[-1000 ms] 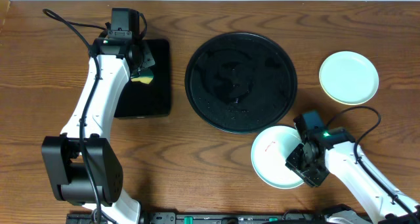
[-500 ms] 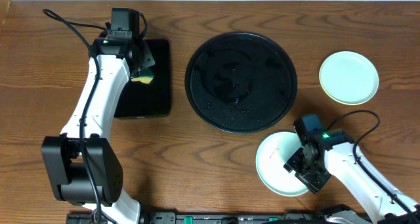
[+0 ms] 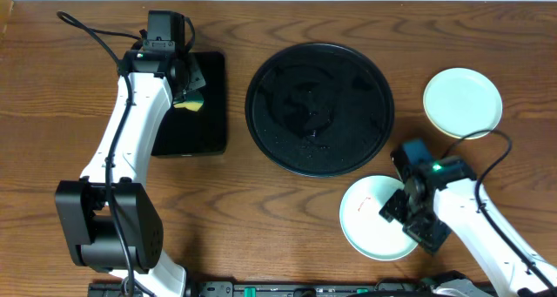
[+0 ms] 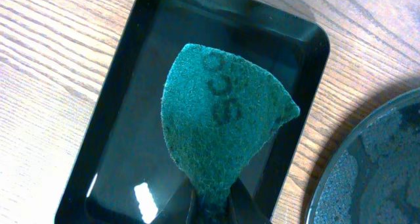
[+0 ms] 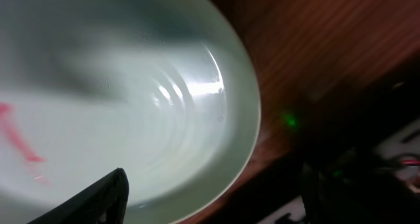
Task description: Clean dirty plates on tray and stack at the side
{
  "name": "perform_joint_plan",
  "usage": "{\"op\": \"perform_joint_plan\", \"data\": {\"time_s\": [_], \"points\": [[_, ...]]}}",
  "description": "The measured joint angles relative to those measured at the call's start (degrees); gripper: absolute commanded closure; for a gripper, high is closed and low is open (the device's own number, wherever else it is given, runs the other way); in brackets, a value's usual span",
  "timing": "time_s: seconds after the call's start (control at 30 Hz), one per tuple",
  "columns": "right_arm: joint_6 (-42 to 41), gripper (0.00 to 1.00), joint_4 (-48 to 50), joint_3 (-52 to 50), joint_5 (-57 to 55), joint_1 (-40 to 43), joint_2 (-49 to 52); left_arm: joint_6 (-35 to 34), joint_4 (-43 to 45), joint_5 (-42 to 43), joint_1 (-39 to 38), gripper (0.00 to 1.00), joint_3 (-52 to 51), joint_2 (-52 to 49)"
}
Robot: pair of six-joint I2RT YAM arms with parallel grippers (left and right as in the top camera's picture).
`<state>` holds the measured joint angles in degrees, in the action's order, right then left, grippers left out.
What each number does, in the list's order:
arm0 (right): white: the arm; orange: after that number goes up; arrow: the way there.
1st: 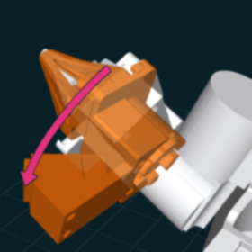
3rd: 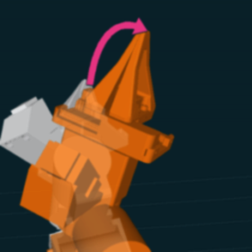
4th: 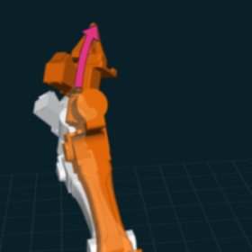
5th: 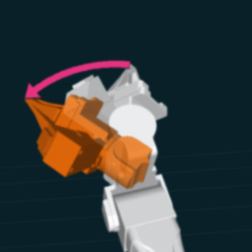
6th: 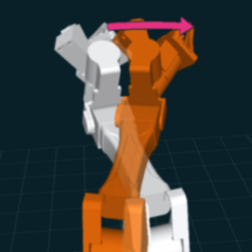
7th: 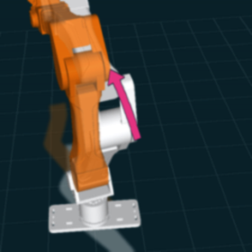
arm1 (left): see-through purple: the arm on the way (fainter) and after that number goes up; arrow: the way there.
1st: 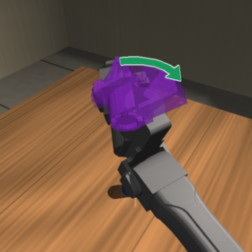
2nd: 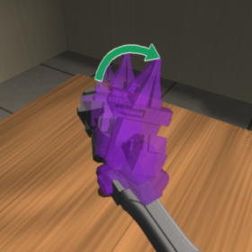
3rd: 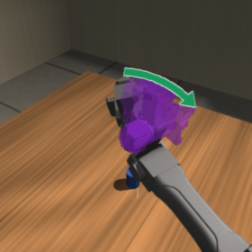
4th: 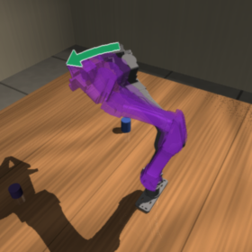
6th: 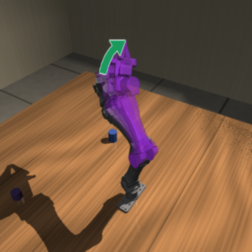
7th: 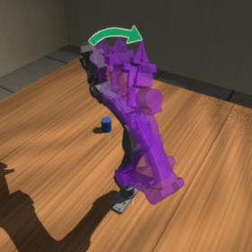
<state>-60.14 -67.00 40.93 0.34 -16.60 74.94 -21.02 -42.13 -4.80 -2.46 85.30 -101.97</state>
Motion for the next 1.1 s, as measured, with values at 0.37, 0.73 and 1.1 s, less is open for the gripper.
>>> {"op": "perform_joint_plan", "data": {"time_s": [0.37,0.73,1.1], "points": [[-1.7,0.2,8.7,-9.3,6.6,-1.0,0.0,0.0,0.2,0.0,0.0,0.92,0.0,0.0],[-3.0,0.43,13.1,-11.0,8.7,-1.0,-0.1,0.0,0.2,0.0,0.0,0.92,0.0,0.0],[-2.2,0.99,17.0,-10.9,9.1,-1.0,-0.8,0.0,0.1,0.1,0.0,0.92,0.0,0.0]]}}
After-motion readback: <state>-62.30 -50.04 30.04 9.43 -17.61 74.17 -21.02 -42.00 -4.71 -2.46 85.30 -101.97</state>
